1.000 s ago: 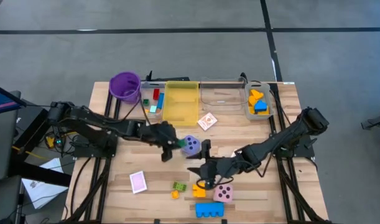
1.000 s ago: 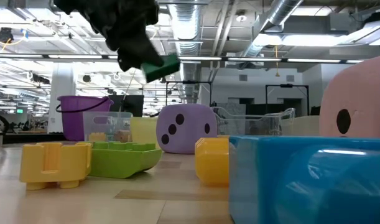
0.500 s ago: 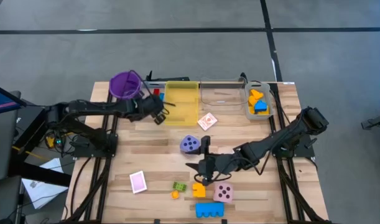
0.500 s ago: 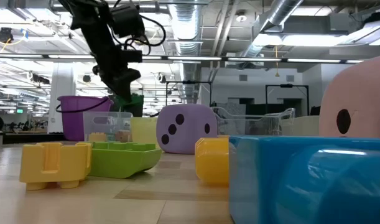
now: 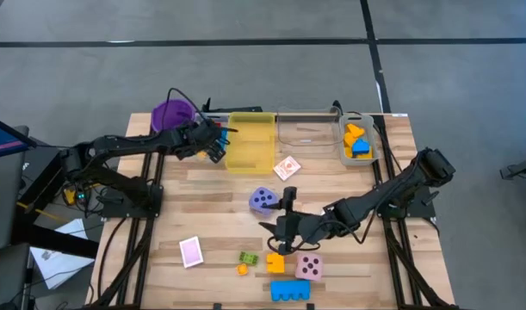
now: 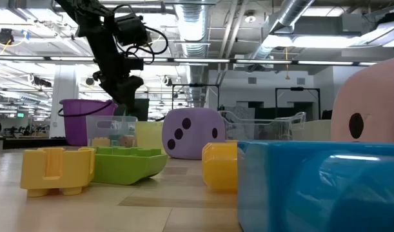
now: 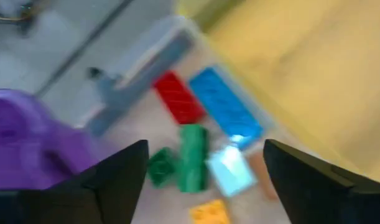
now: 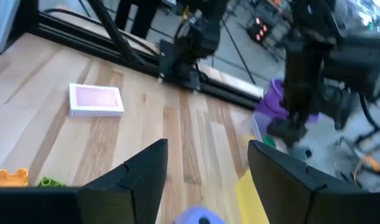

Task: Pick & Place Toys
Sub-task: Put the small light green game piece into the white bin

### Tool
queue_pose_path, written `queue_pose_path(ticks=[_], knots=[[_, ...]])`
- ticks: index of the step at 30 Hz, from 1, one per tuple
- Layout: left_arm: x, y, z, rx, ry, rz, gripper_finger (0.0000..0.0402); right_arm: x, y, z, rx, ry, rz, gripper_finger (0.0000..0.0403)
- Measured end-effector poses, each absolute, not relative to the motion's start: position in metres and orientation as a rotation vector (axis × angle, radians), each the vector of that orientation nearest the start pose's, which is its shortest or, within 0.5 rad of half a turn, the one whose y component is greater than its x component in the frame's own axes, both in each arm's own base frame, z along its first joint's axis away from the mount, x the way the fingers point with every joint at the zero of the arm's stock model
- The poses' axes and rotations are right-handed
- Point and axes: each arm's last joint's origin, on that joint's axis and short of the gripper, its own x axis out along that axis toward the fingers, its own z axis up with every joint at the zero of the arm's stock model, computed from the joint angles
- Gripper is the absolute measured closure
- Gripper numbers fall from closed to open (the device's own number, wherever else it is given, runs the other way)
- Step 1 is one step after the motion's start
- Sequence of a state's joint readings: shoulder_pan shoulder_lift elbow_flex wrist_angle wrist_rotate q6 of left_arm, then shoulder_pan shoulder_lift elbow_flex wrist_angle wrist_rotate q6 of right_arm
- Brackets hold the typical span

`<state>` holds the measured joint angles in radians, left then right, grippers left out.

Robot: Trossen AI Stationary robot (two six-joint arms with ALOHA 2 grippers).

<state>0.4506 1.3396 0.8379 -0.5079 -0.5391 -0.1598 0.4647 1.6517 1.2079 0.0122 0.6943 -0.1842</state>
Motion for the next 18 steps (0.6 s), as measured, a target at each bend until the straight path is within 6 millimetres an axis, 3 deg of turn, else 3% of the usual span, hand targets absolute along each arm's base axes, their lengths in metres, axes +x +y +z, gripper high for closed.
queue_pose_path(ticks=[4, 8, 13, 18], knots=[[0.227, 0.116, 0.221, -0.175, 0.924, 0.766, 0.0066, 0.323, 0.148, 0.288, -0.334, 0.409, -0.253, 0.0181], [0.242, 0.097, 0.234, -0.258, 0.772, 0.39, 0.0062, 0.296, 0.144, 0.298, -0.209, 0.482, -0.283, 0.0181], [0.262, 0.048, 0.257, -0.242, 0.567, -0.055, 0.0076, 0.261, 0.136, 0.296, -0.12, 0.624, -0.399, 0.0181], [0.27, -0.01, 0.265, -0.084, 0.493, -0.28, 0.0083, 0.249, 0.133, 0.277, -0.202, 0.676, -0.6, 0.0181]])
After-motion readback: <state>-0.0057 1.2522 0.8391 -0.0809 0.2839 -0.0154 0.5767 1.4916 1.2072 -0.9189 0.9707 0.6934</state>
